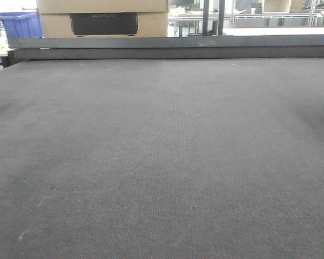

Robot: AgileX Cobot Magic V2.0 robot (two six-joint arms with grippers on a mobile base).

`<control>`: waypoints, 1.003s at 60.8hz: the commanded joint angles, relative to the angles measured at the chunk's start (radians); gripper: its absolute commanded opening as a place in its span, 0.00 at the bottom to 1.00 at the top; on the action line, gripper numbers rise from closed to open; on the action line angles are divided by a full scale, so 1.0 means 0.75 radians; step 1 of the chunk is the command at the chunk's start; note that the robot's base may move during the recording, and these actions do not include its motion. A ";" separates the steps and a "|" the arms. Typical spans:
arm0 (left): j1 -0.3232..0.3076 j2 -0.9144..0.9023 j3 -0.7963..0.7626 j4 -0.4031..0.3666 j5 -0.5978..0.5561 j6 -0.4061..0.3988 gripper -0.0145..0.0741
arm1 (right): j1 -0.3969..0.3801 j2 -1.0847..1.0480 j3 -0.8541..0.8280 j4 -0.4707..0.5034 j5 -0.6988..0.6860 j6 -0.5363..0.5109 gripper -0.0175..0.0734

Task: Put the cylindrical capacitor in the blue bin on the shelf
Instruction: 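Close the left gripper on the orange cylinder and lift it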

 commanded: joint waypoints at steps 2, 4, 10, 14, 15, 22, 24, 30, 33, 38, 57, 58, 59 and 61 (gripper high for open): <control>-0.006 -0.181 -0.009 0.032 0.225 0.002 0.04 | -0.001 -0.017 -0.051 -0.018 0.149 -0.001 0.01; -0.006 -0.225 -0.009 0.051 0.280 0.002 0.04 | -0.001 -0.017 -0.054 -0.018 0.177 -0.001 0.01; -0.006 -0.370 -0.009 0.085 0.474 0.002 0.04 | -0.001 -0.017 -0.056 -0.021 0.277 -0.001 0.01; -0.006 -0.460 -0.009 0.089 0.598 0.002 0.04 | -0.001 -0.021 -0.056 -0.023 0.348 -0.001 0.01; -0.006 -0.480 -0.009 0.089 0.626 0.002 0.04 | -0.001 -0.023 -0.056 -0.027 0.365 -0.001 0.01; -0.006 -0.640 -0.009 0.089 0.812 0.002 0.04 | -0.001 -0.077 -0.035 -0.043 0.457 -0.001 0.01; -0.006 -0.686 -0.009 0.089 0.858 0.002 0.04 | -0.001 -0.109 -0.016 -0.046 0.457 -0.001 0.01; -0.006 -0.802 -0.009 0.089 0.956 0.002 0.04 | -0.001 -0.225 0.045 -0.046 0.462 -0.001 0.01; -0.006 -0.859 -0.006 0.089 0.987 0.002 0.04 | -0.001 -0.281 0.080 -0.046 0.475 -0.001 0.01; -0.006 -0.939 0.005 0.089 1.008 0.002 0.04 | -0.001 -0.392 0.126 -0.053 0.529 -0.001 0.01; -0.112 -1.067 0.104 -0.042 1.021 0.076 0.04 | -0.001 -0.739 0.135 -0.065 0.603 -0.001 0.01; -0.121 -1.071 0.104 -0.042 1.025 0.076 0.04 | -0.001 -0.752 0.135 -0.065 0.603 -0.001 0.01; -0.131 -1.075 0.104 -0.040 1.026 0.076 0.04 | -0.001 -0.764 0.135 -0.065 0.603 -0.001 0.01; -0.147 -1.085 0.104 -0.036 1.030 0.076 0.04 | -0.001 -0.785 0.132 -0.065 0.605 -0.001 0.01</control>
